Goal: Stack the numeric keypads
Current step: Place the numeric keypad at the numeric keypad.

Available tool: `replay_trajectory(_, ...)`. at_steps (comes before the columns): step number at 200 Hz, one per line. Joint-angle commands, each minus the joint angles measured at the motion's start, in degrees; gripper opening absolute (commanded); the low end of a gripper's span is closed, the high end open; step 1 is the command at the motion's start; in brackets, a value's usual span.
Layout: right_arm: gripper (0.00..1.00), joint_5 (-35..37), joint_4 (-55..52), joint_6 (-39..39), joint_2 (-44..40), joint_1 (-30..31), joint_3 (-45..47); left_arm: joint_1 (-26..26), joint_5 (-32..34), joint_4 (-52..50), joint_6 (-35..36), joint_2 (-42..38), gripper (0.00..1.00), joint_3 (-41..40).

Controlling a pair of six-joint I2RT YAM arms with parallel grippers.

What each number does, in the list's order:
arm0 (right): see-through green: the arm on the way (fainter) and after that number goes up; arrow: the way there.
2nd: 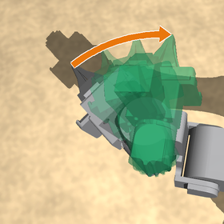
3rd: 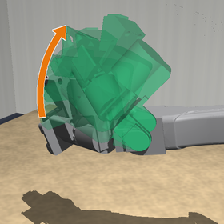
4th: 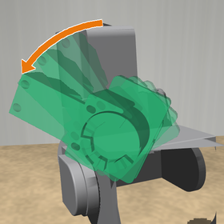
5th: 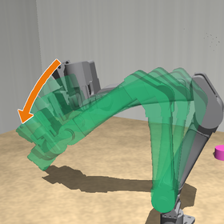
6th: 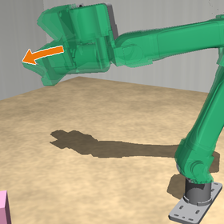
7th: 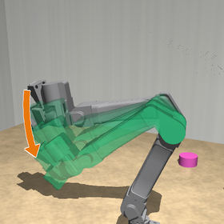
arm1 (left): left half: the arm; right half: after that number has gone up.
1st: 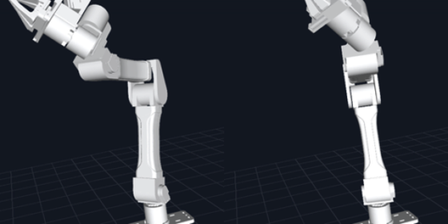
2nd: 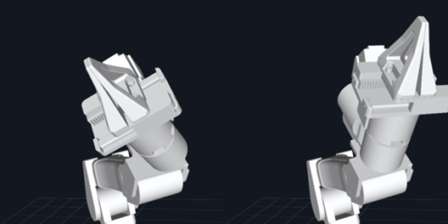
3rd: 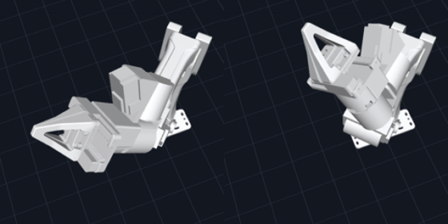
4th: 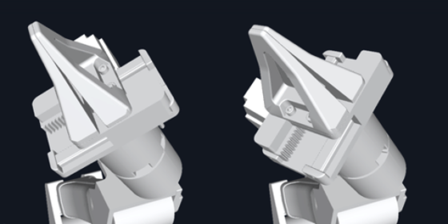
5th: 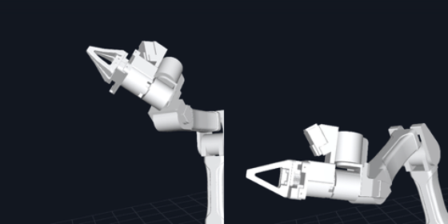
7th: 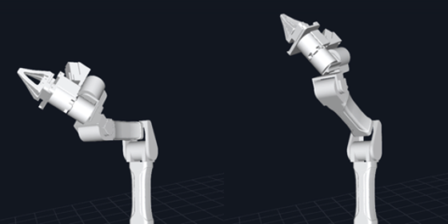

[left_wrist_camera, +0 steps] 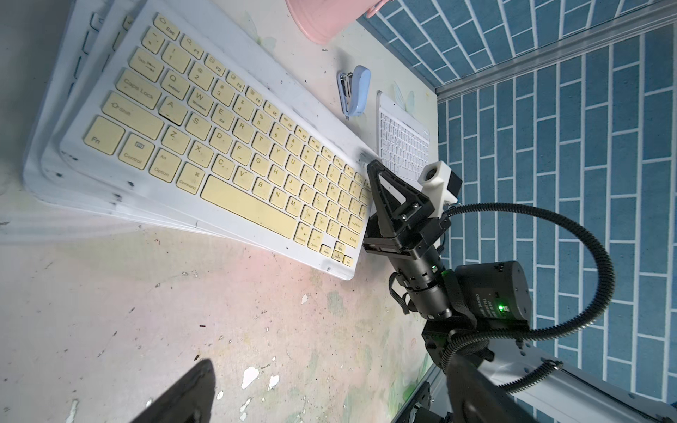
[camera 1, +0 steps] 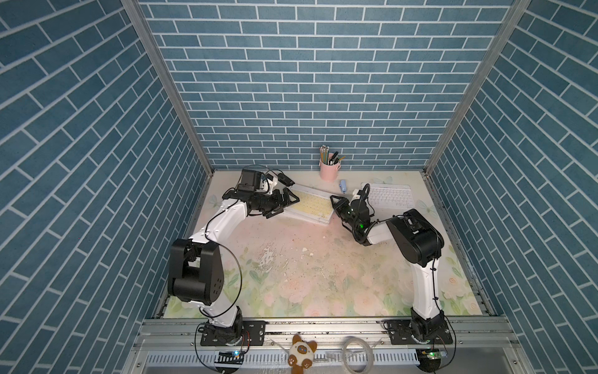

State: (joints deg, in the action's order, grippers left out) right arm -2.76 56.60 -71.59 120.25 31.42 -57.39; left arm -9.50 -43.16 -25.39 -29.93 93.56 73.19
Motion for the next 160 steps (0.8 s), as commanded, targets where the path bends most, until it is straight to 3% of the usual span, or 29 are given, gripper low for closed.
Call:
replay_trajectory(1,0.35,-0.96,-9.56,5.54,-3.63,-0.55,-2.25,0.03,-0.62,0.51,0.76,0.39,1.0,-0.77)
replay_trajectory(19,0.42,-1.89,-13.04,6.51,-4.04,-0.9,-3.32,-0.06,-0.64,0.51,0.76,0.32,1.0,-0.68)
replay_trajectory(61,0.46,-1.57,-20.19,10.22,-6.41,-2.2,-3.65,-0.41,-0.83,0.43,0.91,0.26,1.0,-0.68)
replay_trajectory(74,0.52,-1.89,-22.26,10.92,-6.53,-3.05,-4.61,-0.69,-0.78,0.3,0.91,0.4,1.0,-0.68)
replay_trajectory(120,0.58,-7.5,-30.37,16.45,-8.46,-4.76,-8.55,-1.67,0.03,-0.61,1.93,0.37,1.0,-0.12)
replay_trajectory(140,0.64,-5.65,-41.02,22.94,-12.97,-5.7,-10.7,-2.74,1.46,-2.29,3.07,0.13,1.0,0.81)
replay_trajectory(160,0.75,-3.79,-58.62,30.2,-15.79,-9.5,-16.83,-4.92,3.86,-3.72,3.9,-0.31,1.0,1.86)
